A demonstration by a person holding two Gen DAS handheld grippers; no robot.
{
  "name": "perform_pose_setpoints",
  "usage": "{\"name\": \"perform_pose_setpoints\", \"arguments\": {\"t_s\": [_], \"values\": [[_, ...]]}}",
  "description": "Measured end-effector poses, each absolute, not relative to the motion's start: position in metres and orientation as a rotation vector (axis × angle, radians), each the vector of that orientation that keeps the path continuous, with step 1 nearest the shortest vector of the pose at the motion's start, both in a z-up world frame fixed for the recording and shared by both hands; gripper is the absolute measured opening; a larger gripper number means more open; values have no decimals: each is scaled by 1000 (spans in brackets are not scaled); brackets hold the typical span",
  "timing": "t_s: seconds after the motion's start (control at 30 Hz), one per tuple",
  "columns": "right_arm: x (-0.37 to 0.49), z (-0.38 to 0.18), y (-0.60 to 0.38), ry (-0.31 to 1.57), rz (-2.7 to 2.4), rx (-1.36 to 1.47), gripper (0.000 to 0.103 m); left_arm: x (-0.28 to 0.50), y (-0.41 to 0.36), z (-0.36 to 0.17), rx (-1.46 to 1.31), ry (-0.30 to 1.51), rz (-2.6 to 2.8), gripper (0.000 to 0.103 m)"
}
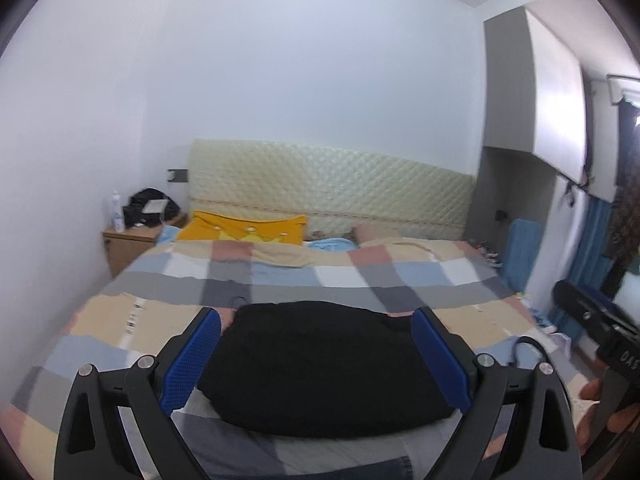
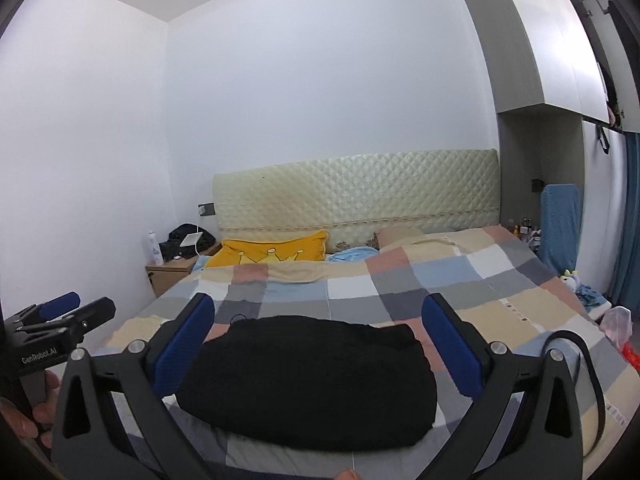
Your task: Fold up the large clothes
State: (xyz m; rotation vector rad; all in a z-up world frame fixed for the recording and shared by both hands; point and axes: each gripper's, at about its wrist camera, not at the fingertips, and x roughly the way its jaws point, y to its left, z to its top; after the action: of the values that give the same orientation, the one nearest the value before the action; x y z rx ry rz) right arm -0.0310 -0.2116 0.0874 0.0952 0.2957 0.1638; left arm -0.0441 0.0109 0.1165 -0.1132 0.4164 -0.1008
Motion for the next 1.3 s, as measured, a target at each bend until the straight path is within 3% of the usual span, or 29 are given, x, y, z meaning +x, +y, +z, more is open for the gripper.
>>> {"name": "perform_pose_setpoints", "arguments": {"t_s": [0.57,1.3], "values": [[-57,-21,-213,567,154,101,103,-72,10,38,-1,534,29,97],[-48,-32,-223,568,103,145,103,-44,8,14,-51,599,25,97]]}}
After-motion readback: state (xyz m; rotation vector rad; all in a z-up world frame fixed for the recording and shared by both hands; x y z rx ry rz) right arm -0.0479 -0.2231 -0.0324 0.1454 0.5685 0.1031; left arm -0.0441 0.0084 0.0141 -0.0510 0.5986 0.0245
